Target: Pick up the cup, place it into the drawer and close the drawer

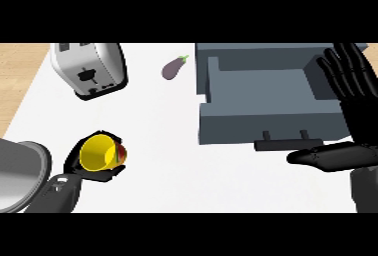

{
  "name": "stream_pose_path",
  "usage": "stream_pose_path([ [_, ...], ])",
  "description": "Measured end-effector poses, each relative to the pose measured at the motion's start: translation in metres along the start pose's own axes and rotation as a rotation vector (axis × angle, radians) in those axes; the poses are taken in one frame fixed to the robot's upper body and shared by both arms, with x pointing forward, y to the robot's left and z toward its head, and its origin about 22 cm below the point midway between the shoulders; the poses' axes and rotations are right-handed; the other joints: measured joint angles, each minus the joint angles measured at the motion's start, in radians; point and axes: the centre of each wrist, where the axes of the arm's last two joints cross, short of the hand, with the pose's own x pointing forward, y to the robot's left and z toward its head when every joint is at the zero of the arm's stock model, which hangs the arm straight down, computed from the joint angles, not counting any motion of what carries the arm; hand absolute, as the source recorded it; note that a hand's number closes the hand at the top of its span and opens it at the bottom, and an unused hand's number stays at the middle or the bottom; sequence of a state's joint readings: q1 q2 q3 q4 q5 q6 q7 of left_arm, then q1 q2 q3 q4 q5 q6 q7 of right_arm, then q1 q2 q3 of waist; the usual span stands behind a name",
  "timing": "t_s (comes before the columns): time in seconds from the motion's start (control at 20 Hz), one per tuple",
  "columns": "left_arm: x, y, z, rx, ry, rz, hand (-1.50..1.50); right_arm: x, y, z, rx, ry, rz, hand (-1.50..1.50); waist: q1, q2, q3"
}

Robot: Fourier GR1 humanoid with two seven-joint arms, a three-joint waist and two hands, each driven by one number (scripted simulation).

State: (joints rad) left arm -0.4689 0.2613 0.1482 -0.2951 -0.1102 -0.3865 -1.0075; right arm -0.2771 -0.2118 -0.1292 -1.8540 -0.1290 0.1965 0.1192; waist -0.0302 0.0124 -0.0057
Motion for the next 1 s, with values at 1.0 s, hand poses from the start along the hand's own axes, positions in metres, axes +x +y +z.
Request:
stream_pose_path([
  [1.0,0.037,-0.044,-0.093,0.297,-0.355,0.026,1.50,0.000,-0.005,0.007,-0.018,0.014,0.006,-1.50,0.022,-0.012,0.005],
])
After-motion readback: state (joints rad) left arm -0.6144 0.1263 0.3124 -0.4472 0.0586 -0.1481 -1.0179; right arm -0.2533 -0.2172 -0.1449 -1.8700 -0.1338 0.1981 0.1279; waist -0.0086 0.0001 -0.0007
